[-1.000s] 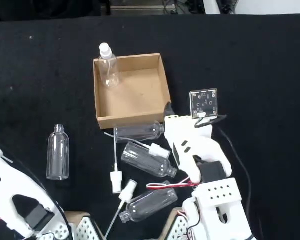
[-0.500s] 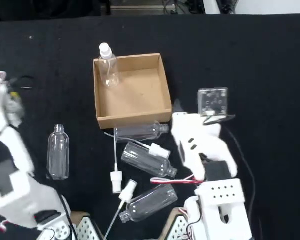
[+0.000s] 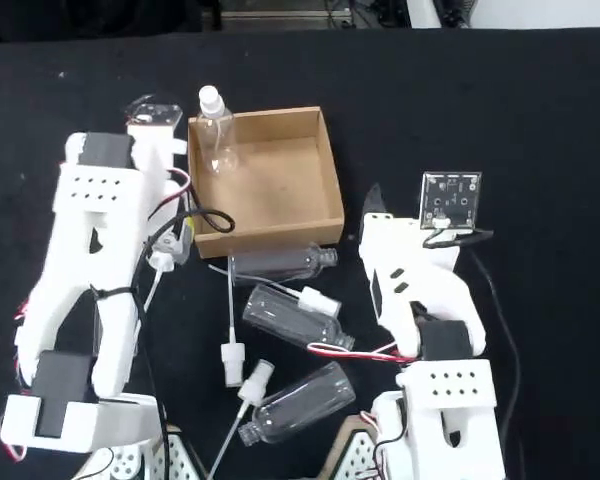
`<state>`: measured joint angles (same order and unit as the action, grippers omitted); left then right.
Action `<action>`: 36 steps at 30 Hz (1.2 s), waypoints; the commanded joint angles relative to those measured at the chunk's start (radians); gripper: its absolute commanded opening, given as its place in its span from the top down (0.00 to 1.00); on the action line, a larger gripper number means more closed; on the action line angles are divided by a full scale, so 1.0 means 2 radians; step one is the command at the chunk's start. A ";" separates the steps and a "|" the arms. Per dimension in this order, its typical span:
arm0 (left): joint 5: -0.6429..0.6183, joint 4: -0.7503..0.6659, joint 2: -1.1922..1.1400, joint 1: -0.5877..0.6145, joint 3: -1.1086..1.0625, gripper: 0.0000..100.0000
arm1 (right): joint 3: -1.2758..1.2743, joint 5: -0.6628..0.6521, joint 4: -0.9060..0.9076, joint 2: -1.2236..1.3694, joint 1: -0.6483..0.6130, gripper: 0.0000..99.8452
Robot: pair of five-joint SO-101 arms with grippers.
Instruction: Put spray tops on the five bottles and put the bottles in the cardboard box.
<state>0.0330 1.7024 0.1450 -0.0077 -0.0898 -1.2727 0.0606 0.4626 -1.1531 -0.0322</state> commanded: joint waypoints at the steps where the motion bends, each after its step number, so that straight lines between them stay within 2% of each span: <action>1: 0.000 -0.008 0.017 -0.010 -0.002 0.86 | 0.009 0.000 -0.014 -0.013 0.017 0.80; 6: 0.003 -0.008 0.016 -0.010 -0.024 0.85 | 0.006 0.000 -0.014 -0.013 0.014 0.80; 11: 0.005 -0.008 0.016 -0.010 -0.027 0.72 | 0.006 0.000 -0.015 -0.013 0.014 0.80; 16: 0.006 -0.008 0.016 0.002 -0.029 0.76 | 0.006 0.000 -0.015 -0.013 0.014 0.80; 20: 0.010 -0.016 0.011 0.061 -0.026 0.80 | 0.006 0.000 -0.015 -0.013 0.014 0.80; 24: 0.066 -0.091 0.011 0.119 -0.062 0.80 | 0.006 0.000 -0.015 -0.013 0.014 0.80; 31: 0.117 -0.224 0.011 0.185 -0.128 0.80 | 0.007 0.000 -0.015 -0.013 0.014 0.80; 34: 0.117 -0.246 0.005 0.195 -0.138 0.79 | 0.007 0.000 -0.015 -0.013 0.014 0.80; 36: 0.116 -0.243 -0.013 0.195 -0.133 0.76 | 0.008 0.000 -0.015 -0.013 0.014 0.80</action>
<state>0.2585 1.2390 0.1389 0.3698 -0.3721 -1.2727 0.0606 0.4626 -1.1531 -0.0322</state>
